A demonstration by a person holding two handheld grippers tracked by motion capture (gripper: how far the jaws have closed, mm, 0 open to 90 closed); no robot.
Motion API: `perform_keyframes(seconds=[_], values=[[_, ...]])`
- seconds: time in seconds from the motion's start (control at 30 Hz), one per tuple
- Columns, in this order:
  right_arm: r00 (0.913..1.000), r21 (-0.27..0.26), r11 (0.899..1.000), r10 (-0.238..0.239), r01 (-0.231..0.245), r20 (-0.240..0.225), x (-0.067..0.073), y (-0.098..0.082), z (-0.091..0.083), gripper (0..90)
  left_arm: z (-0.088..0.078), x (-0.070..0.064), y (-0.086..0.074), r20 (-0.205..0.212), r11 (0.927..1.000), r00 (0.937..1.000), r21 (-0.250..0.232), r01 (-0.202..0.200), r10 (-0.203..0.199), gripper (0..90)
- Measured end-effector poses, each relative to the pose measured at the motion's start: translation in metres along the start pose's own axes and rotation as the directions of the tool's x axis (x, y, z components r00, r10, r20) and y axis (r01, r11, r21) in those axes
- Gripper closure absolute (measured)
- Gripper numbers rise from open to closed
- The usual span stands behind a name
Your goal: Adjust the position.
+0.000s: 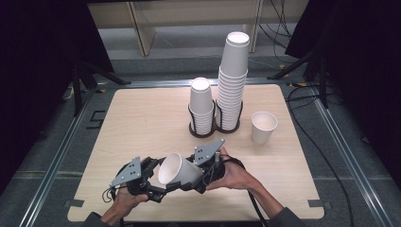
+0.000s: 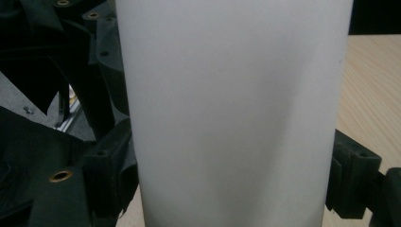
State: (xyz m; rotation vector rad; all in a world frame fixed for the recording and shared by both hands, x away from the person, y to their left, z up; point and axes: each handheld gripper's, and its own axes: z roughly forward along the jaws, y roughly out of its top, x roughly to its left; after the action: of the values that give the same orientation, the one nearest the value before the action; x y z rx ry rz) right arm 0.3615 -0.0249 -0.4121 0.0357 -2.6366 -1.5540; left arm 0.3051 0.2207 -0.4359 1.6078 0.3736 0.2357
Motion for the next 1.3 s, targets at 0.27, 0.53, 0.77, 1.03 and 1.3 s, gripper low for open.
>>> perform_keyframes(seconds=[0.27, 0.53, 0.77, 1.03, 1.3], values=[[0.9934, 0.155, 0.986, -0.069, 0.055, 0.092, 0.004, 0.003, -0.006, 18.0, -0.001, 0.003, 0.000, -0.034, 0.9987, 0.9994, 0.051, -0.005, 0.006, 15.6], [0.9931, 0.194, 0.980, -0.073, 0.054, 0.092, 0.005, 0.001, 0.003, 23.4, -0.001, 0.003, 0.000, -0.037, 0.9987, 0.9993, 0.050, 0.003, -0.001, 15.2], [0.9969, 0.140, 0.990, -0.031, 0.021, 0.072, 0.003, -0.003, 0.007, 23.7, -0.002, 0.003, 0.001, -0.037, 0.9995, 0.9990, 0.021, 0.025, -0.024, 14.9], [0.9981, 0.082, 0.997, -0.011, 0.006, 0.060, 0.003, -0.003, 0.012, 21.2, -0.002, 0.001, 0.002, -0.027, 0.9998, 0.9994, 0.009, 0.020, -0.020, 18.1], [0.9984, 0.055, 0.999, -0.004, 0.001, 0.056, 0.004, -0.002, 0.013, 22.6, -0.001, 0.002, 0.002, -0.019, 0.9997, 0.9995, 0.000, 0.025, -0.025, 16.8]])
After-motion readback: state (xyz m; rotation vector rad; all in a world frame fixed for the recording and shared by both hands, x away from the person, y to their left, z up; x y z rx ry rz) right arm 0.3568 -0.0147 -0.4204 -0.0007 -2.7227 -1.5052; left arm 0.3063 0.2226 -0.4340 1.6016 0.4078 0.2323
